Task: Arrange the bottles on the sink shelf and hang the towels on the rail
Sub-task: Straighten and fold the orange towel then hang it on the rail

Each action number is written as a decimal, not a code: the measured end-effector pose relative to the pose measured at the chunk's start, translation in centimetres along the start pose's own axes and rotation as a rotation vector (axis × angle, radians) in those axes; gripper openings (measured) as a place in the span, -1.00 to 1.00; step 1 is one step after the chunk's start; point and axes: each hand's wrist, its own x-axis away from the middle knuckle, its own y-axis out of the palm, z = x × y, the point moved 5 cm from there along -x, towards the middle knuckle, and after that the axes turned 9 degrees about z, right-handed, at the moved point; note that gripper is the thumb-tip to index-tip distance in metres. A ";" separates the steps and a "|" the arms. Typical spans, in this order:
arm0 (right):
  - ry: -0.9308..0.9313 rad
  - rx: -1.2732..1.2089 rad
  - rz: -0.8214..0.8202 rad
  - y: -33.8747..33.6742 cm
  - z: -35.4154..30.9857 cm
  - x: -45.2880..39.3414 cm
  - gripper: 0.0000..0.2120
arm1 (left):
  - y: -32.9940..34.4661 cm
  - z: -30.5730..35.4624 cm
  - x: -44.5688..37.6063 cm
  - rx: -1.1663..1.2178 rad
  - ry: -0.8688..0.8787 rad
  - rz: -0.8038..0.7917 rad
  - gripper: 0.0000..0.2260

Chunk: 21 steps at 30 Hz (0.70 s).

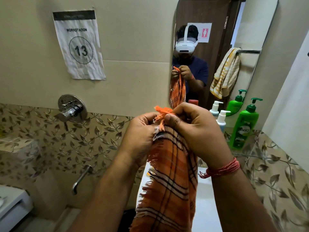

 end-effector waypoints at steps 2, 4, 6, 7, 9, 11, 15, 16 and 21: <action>-0.025 0.062 -0.020 0.1 -0.3 -0.2 -0.89 | -0.1 0.0 0.0 0.021 -0.015 -0.005 -0.83; -0.042 0.124 -0.051 0.1 -0.6 -0.3 -0.90 | -0.2 0.0 -0.2 0.059 -0.031 -0.012 -0.82; -0.075 0.203 -0.074 0.0 -0.8 -0.6 -0.89 | -0.1 -0.1 -0.2 0.107 -0.048 -0.049 -0.81; -0.103 0.252 -0.076 0.0 -1.0 -0.8 -0.88 | -0.1 0.0 -0.2 0.123 -0.052 -0.071 -0.80; -0.145 0.328 -0.066 0.1 -1.2 -1.0 -0.86 | 0.1 0.1 0.0 0.148 -0.056 -0.107 -0.77; -0.173 0.368 -0.023 0.2 -1.2 -1.1 -0.80 | 0.0 0.2 0.2 0.189 -0.075 -0.120 -0.75; -0.166 0.362 0.093 0.3 -0.9 -1.1 -0.78 | -0.1 0.4 0.3 0.129 -0.035 -0.119 -0.76; -0.144 0.333 0.106 0.4 -0.8 -1.1 -0.79 | -0.2 0.4 0.2 0.104 -0.007 -0.103 -0.76; 0.099 -0.130 0.043 0.8 0.7 -0.8 -0.82 | -0.8 0.8 -0.8 0.061 0.135 0.007 -0.77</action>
